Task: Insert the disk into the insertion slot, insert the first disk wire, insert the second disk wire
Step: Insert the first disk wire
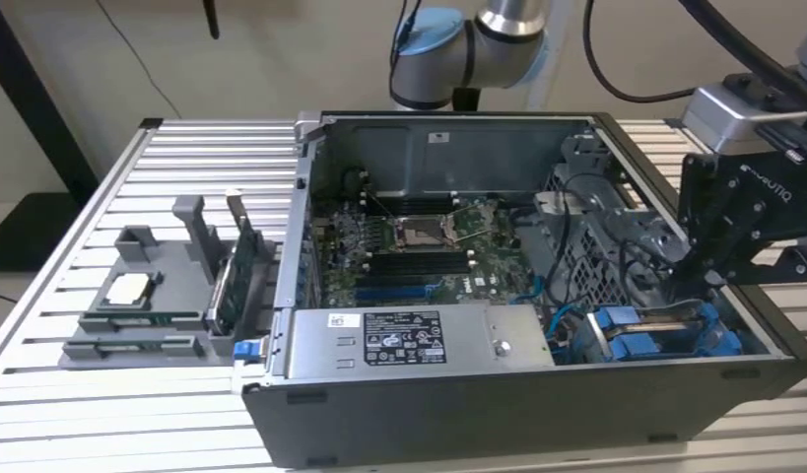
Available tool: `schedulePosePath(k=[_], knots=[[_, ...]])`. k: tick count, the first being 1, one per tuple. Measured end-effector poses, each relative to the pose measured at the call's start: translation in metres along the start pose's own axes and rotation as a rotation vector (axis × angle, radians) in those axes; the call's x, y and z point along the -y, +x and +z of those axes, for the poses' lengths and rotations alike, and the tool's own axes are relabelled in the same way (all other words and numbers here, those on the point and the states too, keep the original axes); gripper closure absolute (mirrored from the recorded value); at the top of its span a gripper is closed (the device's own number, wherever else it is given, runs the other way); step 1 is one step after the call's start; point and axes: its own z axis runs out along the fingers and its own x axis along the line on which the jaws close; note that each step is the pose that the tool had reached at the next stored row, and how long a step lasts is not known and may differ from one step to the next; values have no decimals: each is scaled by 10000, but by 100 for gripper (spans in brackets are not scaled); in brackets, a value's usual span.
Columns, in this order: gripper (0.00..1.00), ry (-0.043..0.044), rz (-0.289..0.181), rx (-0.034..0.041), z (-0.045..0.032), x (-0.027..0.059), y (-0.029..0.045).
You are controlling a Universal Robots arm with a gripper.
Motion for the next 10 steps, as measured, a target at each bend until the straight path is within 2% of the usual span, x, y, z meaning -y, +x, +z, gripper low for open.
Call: schedulePosePath(k=[1, 5, 6, 10], knots=[[81, -10, -1, 39, 3, 15, 1], [81, -7, -8, 308, 21, 55, 4], [81, -5, -9, 345, 25, 62, 4], [81, -4, -13, 364, 46, 88, 5]])
